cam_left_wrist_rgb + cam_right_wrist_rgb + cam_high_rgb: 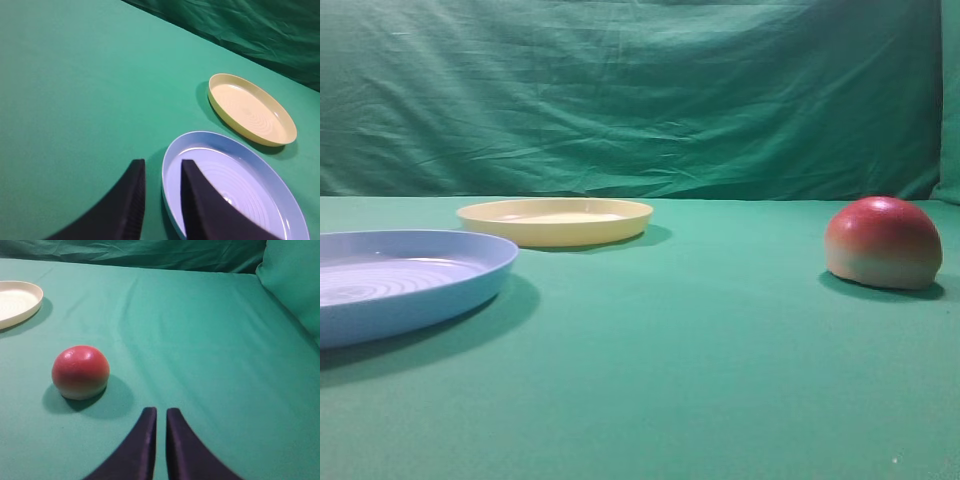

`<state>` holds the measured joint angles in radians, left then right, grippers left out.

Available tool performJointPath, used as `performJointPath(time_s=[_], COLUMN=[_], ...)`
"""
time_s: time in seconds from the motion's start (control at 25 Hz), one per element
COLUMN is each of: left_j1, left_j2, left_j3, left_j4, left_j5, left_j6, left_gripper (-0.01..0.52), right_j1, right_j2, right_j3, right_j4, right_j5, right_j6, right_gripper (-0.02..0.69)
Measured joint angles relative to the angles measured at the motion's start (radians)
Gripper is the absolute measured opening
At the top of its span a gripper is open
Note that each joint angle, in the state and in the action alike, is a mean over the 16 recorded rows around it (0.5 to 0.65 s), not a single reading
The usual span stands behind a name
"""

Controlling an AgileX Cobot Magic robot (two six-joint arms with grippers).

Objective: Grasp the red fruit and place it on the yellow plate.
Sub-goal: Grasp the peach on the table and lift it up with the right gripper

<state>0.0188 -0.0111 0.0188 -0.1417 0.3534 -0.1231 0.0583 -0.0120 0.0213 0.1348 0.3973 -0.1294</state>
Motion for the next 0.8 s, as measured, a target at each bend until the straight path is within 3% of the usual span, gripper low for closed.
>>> performJointPath(time_s=[0.32, 0.8], left_j1=[0.0, 0.0], left_j2=[0.0, 0.0], left_j3=[0.0, 0.0], left_j4=[0.0, 0.0], left_j5=[0.0, 0.0], left_j6=[0.0, 0.0], left_gripper=[0.157, 0.157], right_j1=[0.0, 0.0], right_j2=[0.0, 0.024], right_j3=[0.001, -0.043], right_j4=[0.021, 0.193], right_j5=[-0.014, -0.15], right_j6=[0.0, -0.016], right_gripper=[0.0, 0.0])
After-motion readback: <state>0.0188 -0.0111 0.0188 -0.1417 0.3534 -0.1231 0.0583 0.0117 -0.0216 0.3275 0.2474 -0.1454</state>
